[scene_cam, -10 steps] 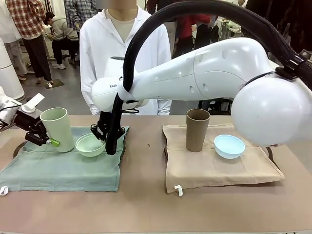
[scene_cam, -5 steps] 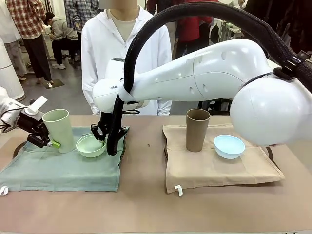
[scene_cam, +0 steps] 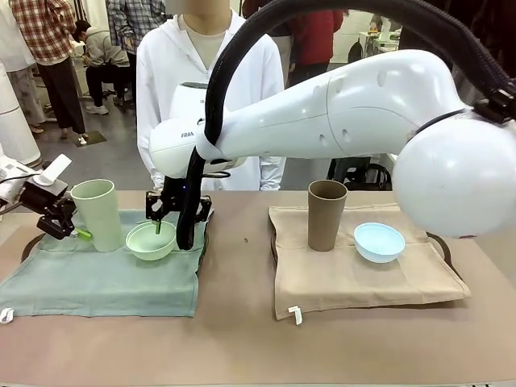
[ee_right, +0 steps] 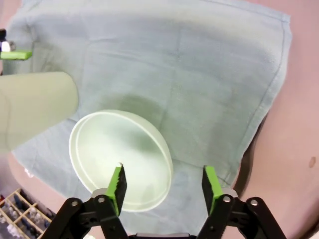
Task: Set up a tray with a mat and arrange the tableware.
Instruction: Place the Picnic Bowl and Reusable plastic cup back onto the Handle tray in front of the human's position.
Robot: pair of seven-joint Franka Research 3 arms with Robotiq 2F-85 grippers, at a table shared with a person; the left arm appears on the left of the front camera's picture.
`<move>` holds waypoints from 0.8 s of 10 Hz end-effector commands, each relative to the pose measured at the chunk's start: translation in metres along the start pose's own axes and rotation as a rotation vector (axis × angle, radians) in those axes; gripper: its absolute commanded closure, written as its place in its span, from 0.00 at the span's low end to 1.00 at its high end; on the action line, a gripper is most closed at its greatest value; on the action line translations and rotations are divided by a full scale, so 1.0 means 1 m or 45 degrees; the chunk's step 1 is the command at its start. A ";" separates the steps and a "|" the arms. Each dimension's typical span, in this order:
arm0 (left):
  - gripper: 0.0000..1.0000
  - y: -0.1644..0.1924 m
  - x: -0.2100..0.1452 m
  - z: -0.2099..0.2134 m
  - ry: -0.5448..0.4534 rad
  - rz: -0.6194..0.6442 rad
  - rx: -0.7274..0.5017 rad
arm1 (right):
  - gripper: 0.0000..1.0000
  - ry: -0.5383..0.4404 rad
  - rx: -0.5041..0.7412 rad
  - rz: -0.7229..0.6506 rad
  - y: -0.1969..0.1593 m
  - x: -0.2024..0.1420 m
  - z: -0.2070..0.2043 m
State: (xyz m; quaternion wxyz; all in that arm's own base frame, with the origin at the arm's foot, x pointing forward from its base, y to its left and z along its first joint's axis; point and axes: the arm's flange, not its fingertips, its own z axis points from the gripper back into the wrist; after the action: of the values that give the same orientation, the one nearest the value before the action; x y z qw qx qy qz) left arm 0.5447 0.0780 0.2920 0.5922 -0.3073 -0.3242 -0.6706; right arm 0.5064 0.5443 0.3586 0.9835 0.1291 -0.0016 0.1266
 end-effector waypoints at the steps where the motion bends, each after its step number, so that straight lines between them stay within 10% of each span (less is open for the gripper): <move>1: 0.00 -0.007 0.008 0.013 0.154 0.045 -0.005 | 0.20 -0.032 -0.060 0.000 -0.004 -0.016 0.012; 3: 0.00 -0.017 0.020 0.024 0.251 0.052 -0.013 | 0.00 -0.033 -0.086 0.008 -0.006 -0.026 0.021; 6: 0.00 -0.042 0.053 0.046 0.409 0.115 -0.060 | 0.00 -0.047 -0.184 -0.012 -0.007 -0.050 0.047; 8: 0.00 -0.070 0.100 0.049 0.628 0.313 0.189 | 0.00 -0.015 -0.269 -0.017 -0.008 -0.070 0.072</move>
State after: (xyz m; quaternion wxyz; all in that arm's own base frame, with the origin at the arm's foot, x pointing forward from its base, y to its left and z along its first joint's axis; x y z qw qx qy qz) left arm 0.4911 0.0876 0.3820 0.6955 -0.1861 -0.2029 -0.6637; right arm 0.4610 0.5137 0.4173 0.9899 0.0546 -0.0187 0.1295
